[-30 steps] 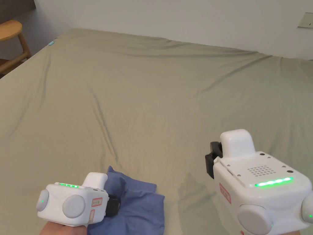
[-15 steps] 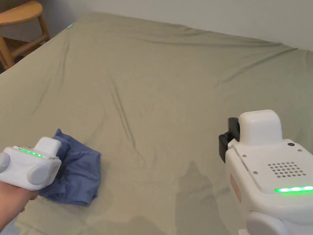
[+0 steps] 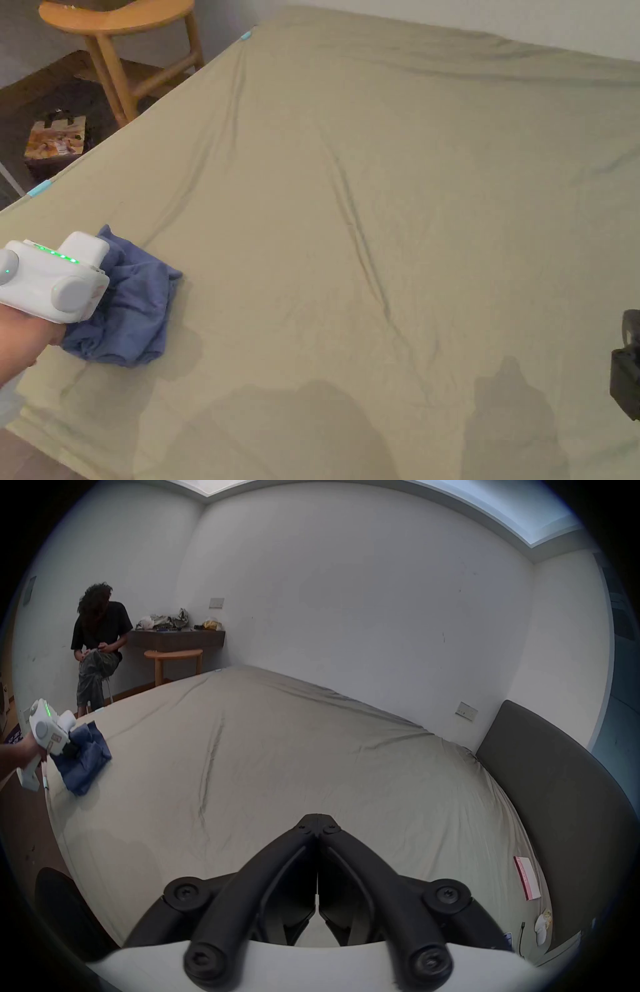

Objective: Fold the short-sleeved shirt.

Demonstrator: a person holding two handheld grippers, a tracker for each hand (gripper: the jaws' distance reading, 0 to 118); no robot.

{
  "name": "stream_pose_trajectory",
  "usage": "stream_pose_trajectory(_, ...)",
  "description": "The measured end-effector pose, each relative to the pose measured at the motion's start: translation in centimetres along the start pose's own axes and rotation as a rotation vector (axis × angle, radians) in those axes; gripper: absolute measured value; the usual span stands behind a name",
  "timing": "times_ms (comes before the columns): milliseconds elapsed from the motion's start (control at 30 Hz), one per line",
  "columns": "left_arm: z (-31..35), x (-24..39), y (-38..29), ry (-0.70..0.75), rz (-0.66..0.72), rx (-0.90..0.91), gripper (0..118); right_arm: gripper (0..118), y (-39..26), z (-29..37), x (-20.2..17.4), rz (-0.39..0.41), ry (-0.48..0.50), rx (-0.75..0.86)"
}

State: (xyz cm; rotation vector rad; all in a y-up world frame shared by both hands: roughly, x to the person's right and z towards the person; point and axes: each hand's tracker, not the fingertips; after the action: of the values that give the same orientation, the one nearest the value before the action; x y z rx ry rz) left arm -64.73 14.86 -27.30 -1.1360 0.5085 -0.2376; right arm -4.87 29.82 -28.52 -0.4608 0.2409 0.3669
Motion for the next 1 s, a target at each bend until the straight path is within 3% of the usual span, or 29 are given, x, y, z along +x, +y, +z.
stream_pose_trajectory(67,-0.3,-0.6,0.3,-0.040,0.013,-0.013,35,2,0.0,-0.2,-0.1,-0.001,0.004,-0.009)
stream_pose_trajectory(100,-0.3,-1.0,0.4,-0.054,0.021,-0.022,49,2,0.1,-0.3,-0.1,-0.005,0.008,-0.010)
stream_pose_trajectory(133,0.1,-1.3,0.5,-0.023,0.028,-0.019,71,2,0.3,-0.2,-0.2,-0.009,0.011,-0.010)
stream_pose_trajectory(167,0.8,-1.9,0.7,0.044,0.047,-0.009,103,2,0.5,-0.1,-0.1,-0.014,0.013,-0.008)
stream_pose_trajectory(200,1.8,-2.7,0.8,0.065,0.083,0.018,118,2,0.7,-0.1,0.1,-0.017,0.016,-0.007)
stream_pose_trajectory(267,5.1,-3.8,1.3,-0.016,0.198,0.188,115,2,1.2,0.3,0.8,-0.024,0.017,0.002)
stream_pose_trajectory(333,9.2,-4.4,2.2,0.020,0.301,0.268,115,2,1.9,1.0,1.8,-0.034,0.011,0.027)
stream_pose_trajectory(500,23.0,-2.7,4.4,-0.060,0.337,0.703,115,2,4.4,4.6,5.0,-0.009,-0.037,0.141)
stream_pose_trajectory(567,28.0,-0.8,4.5,-0.068,0.421,0.858,116,2,5.4,6.3,6.6,-0.013,-0.043,0.183)
stream_pose_trajectory(667,34.5,3.0,4.4,-0.202,0.491,0.979,116,2,7.1,9.2,8.7,-0.010,-0.086,0.270)
stream_pose_trajectory(833,42.9,10.4,3.4,-0.344,0.439,1.150,115,2,7.9,14.8,11.4,0.000,-0.147,0.374)
stream_pose_trajectory(1000,48.5,17.5,1.8,-0.329,0.363,1.224,105,2,6.3,18.7,13.0,0.004,-0.198,0.418)
